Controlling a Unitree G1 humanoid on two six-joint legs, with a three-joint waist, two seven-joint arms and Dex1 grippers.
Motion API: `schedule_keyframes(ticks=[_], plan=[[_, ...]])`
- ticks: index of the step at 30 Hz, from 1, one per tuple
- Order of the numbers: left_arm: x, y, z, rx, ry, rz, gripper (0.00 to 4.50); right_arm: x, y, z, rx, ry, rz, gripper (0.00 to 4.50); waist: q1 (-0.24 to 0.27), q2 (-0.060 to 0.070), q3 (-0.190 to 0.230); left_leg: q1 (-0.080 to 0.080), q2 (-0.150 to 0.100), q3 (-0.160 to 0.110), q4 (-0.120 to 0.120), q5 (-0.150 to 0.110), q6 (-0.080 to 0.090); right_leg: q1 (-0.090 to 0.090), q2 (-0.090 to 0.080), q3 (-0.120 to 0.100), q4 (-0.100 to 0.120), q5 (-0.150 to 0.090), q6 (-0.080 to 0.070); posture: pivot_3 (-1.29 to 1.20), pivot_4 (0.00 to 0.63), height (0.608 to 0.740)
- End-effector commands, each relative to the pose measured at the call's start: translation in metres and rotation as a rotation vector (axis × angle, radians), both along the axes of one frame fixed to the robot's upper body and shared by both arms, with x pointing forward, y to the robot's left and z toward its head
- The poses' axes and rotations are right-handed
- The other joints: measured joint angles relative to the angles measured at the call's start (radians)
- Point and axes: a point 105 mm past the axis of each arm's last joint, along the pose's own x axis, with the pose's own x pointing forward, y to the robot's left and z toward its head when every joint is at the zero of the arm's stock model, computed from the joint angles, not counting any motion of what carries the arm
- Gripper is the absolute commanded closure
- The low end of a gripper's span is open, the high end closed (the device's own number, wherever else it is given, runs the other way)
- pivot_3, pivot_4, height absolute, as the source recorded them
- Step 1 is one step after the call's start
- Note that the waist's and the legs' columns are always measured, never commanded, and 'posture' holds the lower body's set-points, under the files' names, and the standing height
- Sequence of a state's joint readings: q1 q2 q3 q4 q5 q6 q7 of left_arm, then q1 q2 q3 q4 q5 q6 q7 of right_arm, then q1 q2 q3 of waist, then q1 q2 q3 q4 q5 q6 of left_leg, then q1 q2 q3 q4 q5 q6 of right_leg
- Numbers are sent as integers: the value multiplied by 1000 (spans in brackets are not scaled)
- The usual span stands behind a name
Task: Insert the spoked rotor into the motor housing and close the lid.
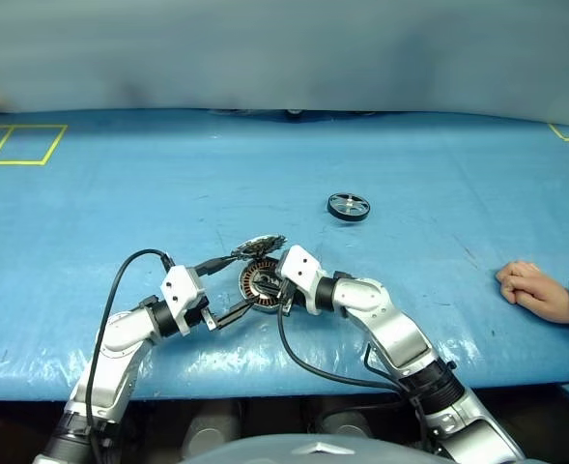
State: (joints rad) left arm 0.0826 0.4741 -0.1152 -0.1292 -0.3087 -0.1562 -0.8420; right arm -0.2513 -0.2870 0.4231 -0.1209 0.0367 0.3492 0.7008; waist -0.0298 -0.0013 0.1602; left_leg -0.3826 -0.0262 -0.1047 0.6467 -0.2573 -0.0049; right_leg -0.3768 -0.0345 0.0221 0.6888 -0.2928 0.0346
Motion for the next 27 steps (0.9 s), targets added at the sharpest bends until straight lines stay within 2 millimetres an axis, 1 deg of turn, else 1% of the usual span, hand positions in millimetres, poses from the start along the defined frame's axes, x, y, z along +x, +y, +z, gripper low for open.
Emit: schedule_keyframes(ticks=[1, 4, 8, 14, 17, 27], plan=[[-8, -7, 10, -4, -40, -37, 174, -1, 3, 9, 13, -38, 23, 3524, -1, 0, 0, 0, 0, 0, 0, 0, 0, 0, 0, 0, 0, 0, 0, 0, 150, 740], [-12, -10, 6, -14, -9, -52, 174, -1, 3, 9, 14, -39, 22, 3524, 0, 0, 0, 0, 0, 0, 0, 0, 0, 0, 0, 0, 0, 0, 0, 0, 150, 740], [-21, -16, -5, 13, 42, -91, 174, 0, 2, 10, 19, -39, 18, 3524, -1, 0, 0, 0, 0, 0, 0, 0, 0, 0, 0, 0, 0, 0, 0, 0, 150, 740], [-22, -13, -22, 73, 67, -59, 174, 0, 2, 10, 21, -41, 13, 3524, 0, 0, 0, 0, 0, 0, 0, 0, 0, 0, 0, 0, 0, 0, 0, 0, 150, 740], [-20, -11, -24, 67, 73, -46, 174, 0, 3, 10, 21, -44, 14, 3524, -1, 0, 0, 0, 0, 0, 0, 0, 0, 0, 0, 0, 0, 0, 0, 0, 150, 740], [-11, -5, -23, 58, 69, -23, 174, 0, -2, 12, 2, -60, 7, 3524, 0, 0, 0, 0, 0, 0, 0, 0, 0, 0, 0, 0, 0, 0, 0, 0, 150, 740]])
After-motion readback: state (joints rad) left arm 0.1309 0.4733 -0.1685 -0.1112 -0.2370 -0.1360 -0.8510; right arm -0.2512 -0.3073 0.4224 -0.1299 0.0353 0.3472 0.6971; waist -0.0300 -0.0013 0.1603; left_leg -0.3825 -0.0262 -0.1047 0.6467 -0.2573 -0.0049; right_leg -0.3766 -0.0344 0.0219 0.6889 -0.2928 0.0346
